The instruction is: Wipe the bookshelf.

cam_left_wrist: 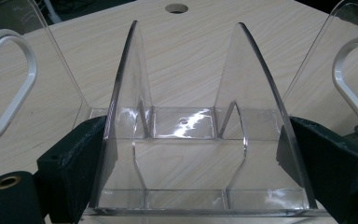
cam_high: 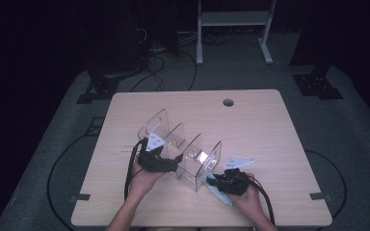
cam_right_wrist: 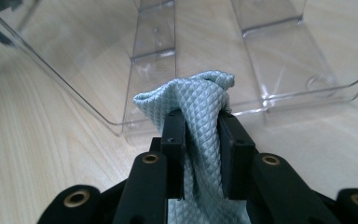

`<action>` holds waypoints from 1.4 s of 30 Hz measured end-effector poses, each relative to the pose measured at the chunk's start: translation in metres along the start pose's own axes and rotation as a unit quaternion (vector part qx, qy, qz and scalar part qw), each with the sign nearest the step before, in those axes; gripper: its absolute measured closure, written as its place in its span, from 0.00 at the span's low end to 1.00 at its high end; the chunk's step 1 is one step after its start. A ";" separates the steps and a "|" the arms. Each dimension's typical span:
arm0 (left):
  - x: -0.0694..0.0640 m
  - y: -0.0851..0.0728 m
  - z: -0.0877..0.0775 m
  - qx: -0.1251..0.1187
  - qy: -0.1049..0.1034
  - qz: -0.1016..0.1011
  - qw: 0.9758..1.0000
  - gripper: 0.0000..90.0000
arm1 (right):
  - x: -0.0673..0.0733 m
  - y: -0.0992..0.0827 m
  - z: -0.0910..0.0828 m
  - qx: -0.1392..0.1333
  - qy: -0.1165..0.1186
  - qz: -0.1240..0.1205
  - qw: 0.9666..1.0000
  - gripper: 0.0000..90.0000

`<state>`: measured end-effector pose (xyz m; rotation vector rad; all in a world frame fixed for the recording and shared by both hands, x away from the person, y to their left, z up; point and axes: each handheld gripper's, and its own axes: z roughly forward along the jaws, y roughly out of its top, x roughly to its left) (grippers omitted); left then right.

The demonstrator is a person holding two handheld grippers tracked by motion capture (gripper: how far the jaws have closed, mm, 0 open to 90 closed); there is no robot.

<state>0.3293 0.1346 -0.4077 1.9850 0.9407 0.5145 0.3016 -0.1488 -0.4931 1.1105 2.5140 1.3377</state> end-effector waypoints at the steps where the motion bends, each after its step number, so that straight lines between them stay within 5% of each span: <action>1: 0.000 0.000 0.000 0.000 0.000 0.000 1.000 0.10 | -0.001 -0.002 0.002 0.001 0.003 0.001 1.000 0.82; 7: 0.000 -0.001 0.000 -0.002 0.001 -0.002 1.000 0.10 | 0.008 -0.001 0.002 0.008 0.015 -0.009 1.000 0.82; 11: 0.000 -0.001 0.000 -0.001 0.002 -0.001 1.000 0.10 | 0.035 0.001 -0.001 0.008 0.055 -0.051 0.997 0.82; 13: 0.000 -0.001 0.000 -0.001 0.000 -0.001 1.000 0.10 | 0.040 0.003 -0.003 0.009 0.050 -0.068 0.996 0.83; 20: -0.001 -0.001 0.000 -0.002 0.001 -0.002 1.000 0.10 | 0.009 0.006 -0.007 -0.003 -0.003 -0.020 1.000 0.82; 22: -0.001 -0.001 0.000 -0.002 0.000 -0.004 1.000 0.10 | 0.011 0.005 -0.006 0.000 0.004 -0.024 1.000 0.82; 25: -0.001 -0.001 0.000 -0.004 -0.001 -0.003 1.000 0.10 | 0.029 0.003 0.000 0.025 0.071 -0.048 0.996 0.82; 27: 0.000 -0.001 0.000 -0.004 -0.002 -0.002 1.000 0.10 | 0.039 0.004 0.001 0.031 0.054 -0.079 0.995 0.82; 36: -0.001 -0.001 0.001 -0.001 0.001 -0.001 1.000 0.10 | -0.012 0.007 -0.004 0.002 0.000 0.012 1.000 0.82; 39: 0.000 -0.001 0.000 -0.002 0.000 -0.001 1.000 0.10 | -0.004 0.006 -0.003 0.005 0.000 0.005 1.000 0.83; 42: 0.001 -0.001 -0.001 0.000 -0.004 0.002 1.000 0.10 | 0.008 0.005 -0.002 0.012 0.024 -0.009 1.000 0.83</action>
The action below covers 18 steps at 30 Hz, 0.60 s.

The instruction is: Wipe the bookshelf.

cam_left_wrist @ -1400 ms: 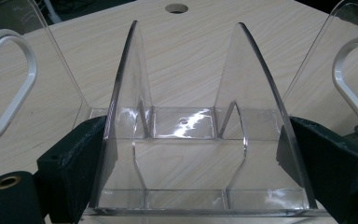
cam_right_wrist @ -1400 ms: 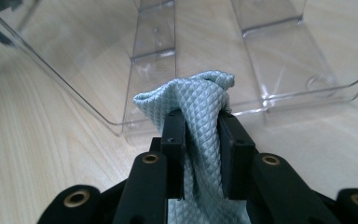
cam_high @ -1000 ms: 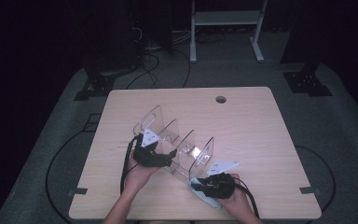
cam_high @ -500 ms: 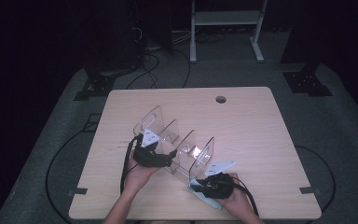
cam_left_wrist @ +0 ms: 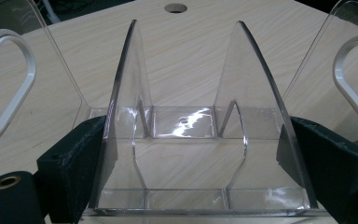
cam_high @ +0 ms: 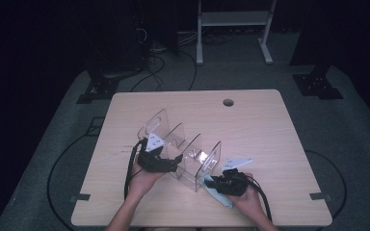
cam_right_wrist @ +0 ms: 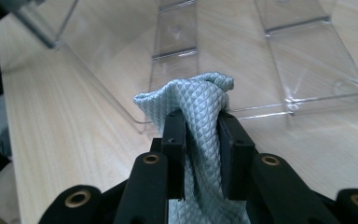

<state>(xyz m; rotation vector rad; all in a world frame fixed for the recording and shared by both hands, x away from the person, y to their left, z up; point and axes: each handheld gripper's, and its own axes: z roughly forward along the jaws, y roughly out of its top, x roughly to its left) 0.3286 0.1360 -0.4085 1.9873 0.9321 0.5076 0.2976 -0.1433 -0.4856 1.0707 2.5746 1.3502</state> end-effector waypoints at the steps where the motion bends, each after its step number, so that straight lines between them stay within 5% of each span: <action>1: 0.000 0.000 0.000 -0.001 0.000 -0.002 1.000 0.10 | 0.001 0.001 0.000 0.001 -0.005 -0.006 1.000 0.83; 7: 0.000 0.001 0.001 0.000 -0.003 0.000 1.000 0.10 | -0.020 0.003 -0.005 -0.008 -0.027 0.032 0.999 0.82; 9: 0.000 0.001 0.000 0.002 -0.003 0.000 1.000 0.10 | -0.020 0.003 -0.005 0.001 -0.025 0.025 0.999 0.83; 11: -0.001 0.000 0.000 0.002 -0.006 0.001 1.000 0.10 | -0.019 0.009 -0.008 0.019 -0.049 -0.011 0.999 0.82; 15: -0.001 0.000 0.000 0.002 -0.007 0.001 1.000 0.10 | -0.038 0.015 -0.018 -0.009 -0.083 0.012 0.996 0.82; 18: -0.001 0.000 0.000 0.002 -0.008 0.001 1.000 0.10 | -0.040 0.008 -0.014 -0.009 -0.064 0.031 0.997 0.82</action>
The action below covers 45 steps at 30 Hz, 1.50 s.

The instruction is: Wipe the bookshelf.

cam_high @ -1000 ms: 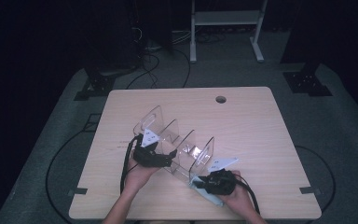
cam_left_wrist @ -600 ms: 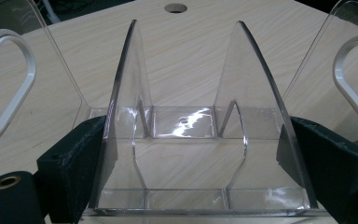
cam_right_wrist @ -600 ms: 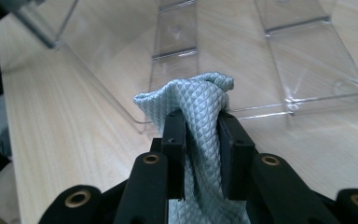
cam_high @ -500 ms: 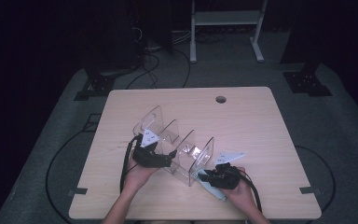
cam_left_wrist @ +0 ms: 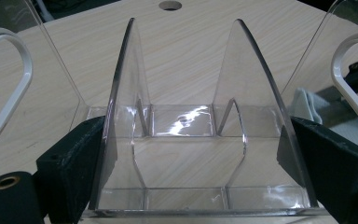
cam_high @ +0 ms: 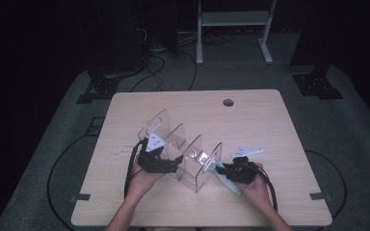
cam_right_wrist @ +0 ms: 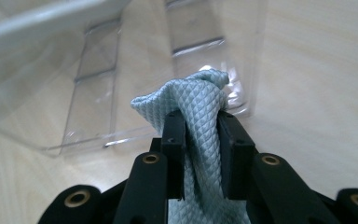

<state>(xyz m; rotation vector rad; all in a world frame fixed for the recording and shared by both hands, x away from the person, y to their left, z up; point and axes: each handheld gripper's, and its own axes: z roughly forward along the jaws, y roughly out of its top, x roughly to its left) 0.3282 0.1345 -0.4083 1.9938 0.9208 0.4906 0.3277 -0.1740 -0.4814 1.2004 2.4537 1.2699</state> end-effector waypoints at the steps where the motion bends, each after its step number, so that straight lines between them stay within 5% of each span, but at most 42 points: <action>1: 0.000 0.000 0.000 0.001 -0.001 0.001 1.000 0.10 | 0.002 0.000 0.001 0.002 0.002 -0.004 1.000 0.83; 6: 0.000 0.000 -0.001 0.002 -0.001 0.000 1.000 0.09 | 0.012 0.016 -0.024 -0.057 -0.001 -0.018 0.998 0.82; 10: -0.001 0.001 -0.001 0.003 0.002 0.001 1.000 0.09 | 0.004 0.011 -0.018 -0.056 0.017 0.003 0.998 0.82; 14: -0.001 0.001 -0.001 0.004 0.000 0.000 1.000 0.09 | -0.007 0.003 -0.005 -0.023 0.014 0.025 0.999 0.82; 20: -0.001 0.000 0.000 0.002 -0.001 -0.001 1.000 0.09 | -0.009 0.016 -0.023 -0.069 0.007 0.022 0.997 0.82; 25: -0.001 0.001 0.000 0.004 -0.001 0.000 1.000 0.09 | -0.020 0.004 -0.004 -0.022 0.008 0.043 0.999 0.82; 30: -0.001 0.000 0.000 0.002 -0.003 -0.001 1.000 0.09 | -0.023 0.017 -0.026 -0.081 -0.005 0.040 0.996 0.83; 35: -0.002 0.001 0.000 0.004 -0.003 0.002 1.000 0.09 | -0.034 0.004 -0.006 -0.023 -0.008 0.055 0.998 0.83; 40: -0.002 0.000 0.000 0.001 -0.005 -0.001 1.000 0.09 | -0.034 0.018 -0.021 -0.058 -0.015 0.046 0.997 0.83; 45: -0.002 0.001 0.000 0.004 -0.005 0.002 1.000 0.09 | -0.041 0.008 -0.001 -0.008 -0.019 0.053 0.998 0.83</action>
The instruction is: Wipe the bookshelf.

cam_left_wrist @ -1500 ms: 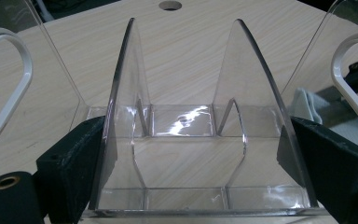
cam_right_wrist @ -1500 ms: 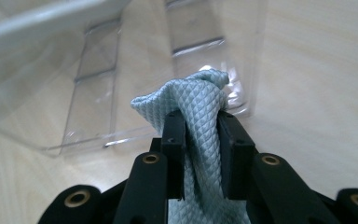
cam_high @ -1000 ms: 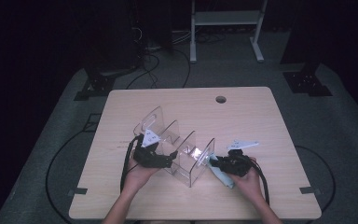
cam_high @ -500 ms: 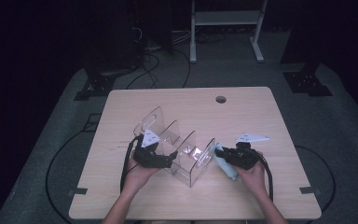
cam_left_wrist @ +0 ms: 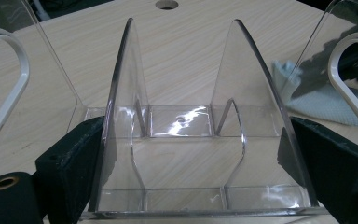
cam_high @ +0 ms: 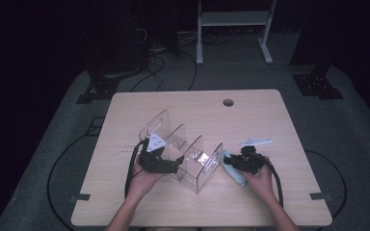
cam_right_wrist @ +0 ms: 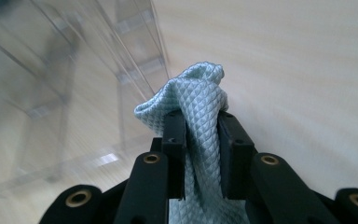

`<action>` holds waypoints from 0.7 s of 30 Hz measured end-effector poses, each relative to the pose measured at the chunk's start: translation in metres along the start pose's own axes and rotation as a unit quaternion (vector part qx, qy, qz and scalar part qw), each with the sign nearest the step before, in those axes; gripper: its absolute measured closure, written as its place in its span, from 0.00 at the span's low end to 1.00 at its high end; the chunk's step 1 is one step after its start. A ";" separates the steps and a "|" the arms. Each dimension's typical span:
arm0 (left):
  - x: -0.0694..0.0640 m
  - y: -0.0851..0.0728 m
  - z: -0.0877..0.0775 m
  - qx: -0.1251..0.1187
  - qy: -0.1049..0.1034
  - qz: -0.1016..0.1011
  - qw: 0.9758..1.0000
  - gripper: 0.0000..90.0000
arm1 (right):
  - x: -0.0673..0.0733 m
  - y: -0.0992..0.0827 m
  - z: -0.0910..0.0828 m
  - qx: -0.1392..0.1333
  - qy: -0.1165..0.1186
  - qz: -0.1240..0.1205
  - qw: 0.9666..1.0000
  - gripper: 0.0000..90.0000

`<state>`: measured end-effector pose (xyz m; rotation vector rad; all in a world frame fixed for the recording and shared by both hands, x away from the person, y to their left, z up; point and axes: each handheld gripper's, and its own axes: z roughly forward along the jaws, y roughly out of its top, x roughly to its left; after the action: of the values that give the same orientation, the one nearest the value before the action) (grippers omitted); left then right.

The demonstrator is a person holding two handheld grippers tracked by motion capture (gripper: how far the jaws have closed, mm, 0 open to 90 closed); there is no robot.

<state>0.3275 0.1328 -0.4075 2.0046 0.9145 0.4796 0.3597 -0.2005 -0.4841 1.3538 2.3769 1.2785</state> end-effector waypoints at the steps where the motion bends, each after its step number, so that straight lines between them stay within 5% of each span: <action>1: 0.000 0.000 0.000 0.000 0.000 0.000 1.000 0.09 | -0.001 -0.002 0.003 0.010 -0.001 0.001 1.000 0.83; 7: 0.000 0.000 0.000 0.001 -0.001 -0.002 1.000 0.09 | -0.001 0.008 -0.007 -0.029 0.010 0.010 0.999 0.83; 12: 0.000 0.001 0.000 0.003 -0.001 0.004 1.000 0.09 | -0.005 -0.002 0.008 0.009 0.008 0.014 1.000 0.83; 18: 0.000 0.001 0.000 0.001 0.000 0.003 1.000 0.09 | -0.003 0.011 -0.015 -0.054 0.033 0.019 0.998 0.84; 21: 0.000 0.001 0.000 0.002 0.000 0.002 1.000 0.09 | -0.002 0.005 -0.006 -0.024 0.024 0.016 0.999 0.84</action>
<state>0.3277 0.1325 -0.4068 2.0110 0.9118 0.4812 0.3614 -0.2047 -0.4769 1.3686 2.3480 1.3815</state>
